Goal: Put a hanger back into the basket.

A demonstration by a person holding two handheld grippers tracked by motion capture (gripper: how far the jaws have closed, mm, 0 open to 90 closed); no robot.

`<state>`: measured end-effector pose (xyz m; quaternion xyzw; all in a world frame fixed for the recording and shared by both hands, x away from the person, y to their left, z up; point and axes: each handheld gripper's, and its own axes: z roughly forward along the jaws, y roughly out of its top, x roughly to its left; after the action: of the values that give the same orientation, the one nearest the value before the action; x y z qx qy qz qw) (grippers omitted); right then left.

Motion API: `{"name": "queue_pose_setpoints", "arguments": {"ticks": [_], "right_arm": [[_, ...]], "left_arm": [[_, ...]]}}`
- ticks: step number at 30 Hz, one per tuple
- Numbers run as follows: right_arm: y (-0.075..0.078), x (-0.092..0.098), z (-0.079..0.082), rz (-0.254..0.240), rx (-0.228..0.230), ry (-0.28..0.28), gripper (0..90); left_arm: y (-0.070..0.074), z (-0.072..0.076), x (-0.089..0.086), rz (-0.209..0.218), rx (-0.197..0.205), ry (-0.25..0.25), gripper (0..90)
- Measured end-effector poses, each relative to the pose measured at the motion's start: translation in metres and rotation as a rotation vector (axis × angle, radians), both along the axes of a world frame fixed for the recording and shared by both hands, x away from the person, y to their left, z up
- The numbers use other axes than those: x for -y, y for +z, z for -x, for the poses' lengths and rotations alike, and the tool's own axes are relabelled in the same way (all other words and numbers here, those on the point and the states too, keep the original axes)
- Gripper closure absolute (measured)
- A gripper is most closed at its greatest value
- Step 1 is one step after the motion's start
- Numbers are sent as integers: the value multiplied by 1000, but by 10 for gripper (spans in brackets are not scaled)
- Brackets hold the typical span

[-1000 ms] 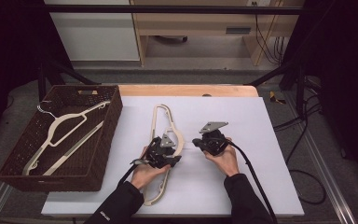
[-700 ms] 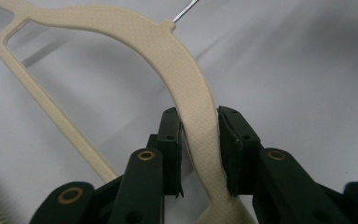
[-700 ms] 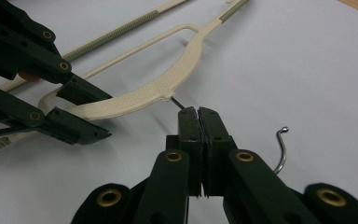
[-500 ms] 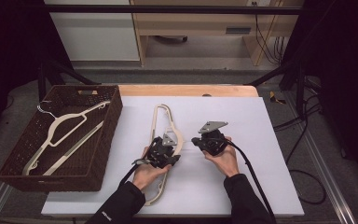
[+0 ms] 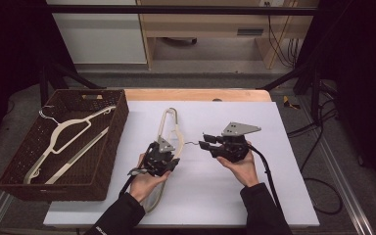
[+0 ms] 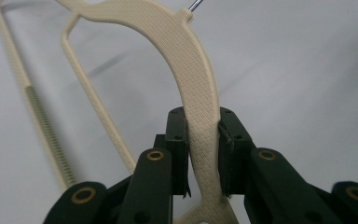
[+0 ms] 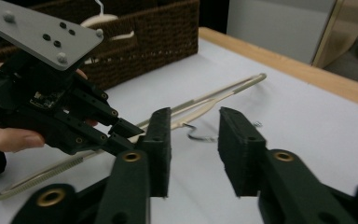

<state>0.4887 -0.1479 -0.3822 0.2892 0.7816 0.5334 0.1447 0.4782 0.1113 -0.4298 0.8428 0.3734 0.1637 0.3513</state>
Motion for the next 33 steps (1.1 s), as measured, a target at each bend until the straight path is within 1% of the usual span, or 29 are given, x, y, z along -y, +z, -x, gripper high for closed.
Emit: {"name": "queue_pose_setpoints", "arguments": {"ticks": [2, 4, 6, 7, 8, 11, 12, 14, 16, 18, 20, 21, 22, 25, 33], "right_arm": [[5, 5, 4, -4, 22, -25, 577], [8, 11, 7, -9, 35, -55, 522], [8, 17, 9, -16, 43, -84, 462], [8, 19, 9, -18, 46, -94, 434], [7, 23, 10, -16, 51, -114, 394], [4, 31, 13, -26, 53, -149, 287], [3, 34, 15, -31, 53, -156, 262], [1, 42, 18, -44, 47, -167, 215], [0, 49, 20, -70, 34, -176, 182], [-3, 54, 22, -89, 29, -188, 165], [-6, 57, 24, -72, 20, -202, 146], [-8, 59, 25, -66, 15, -209, 145], [-11, 61, 26, -54, 11, -211, 131], [-12, 65, 30, -50, 9, -223, 116], [-16, 77, 41, -53, 2, -245, 92]], "left_arm": [[6, 2, -9, 12, 4, 12, 770], [10, 3, -18, 21, 11, 27, 774], [15, 4, -27, 33, 15, 42, 779], [18, 4, -33, 49, 16, 57, 783], [20, 5, -37, 55, 22, 72, 785], [23, 5, -50, 67, 23, 100, 794], [24, 4, -55, 76, 25, 116, 797], [26, 4, -63, 85, 25, 129, 803], [27, 4, -68, 79, 27, 142, 808], [28, 2, -74, 72, 28, 156, 813], [28, 2, -78, 79, 28, 170, 817], [29, 2, -81, 80, 34, 185, 818], [29, 2, -81, 80, 34, 185, 822], [30, 2, -86, 74, 37, 197, 827], [39, 4, -98, 105, 65, 242, 844]]}}
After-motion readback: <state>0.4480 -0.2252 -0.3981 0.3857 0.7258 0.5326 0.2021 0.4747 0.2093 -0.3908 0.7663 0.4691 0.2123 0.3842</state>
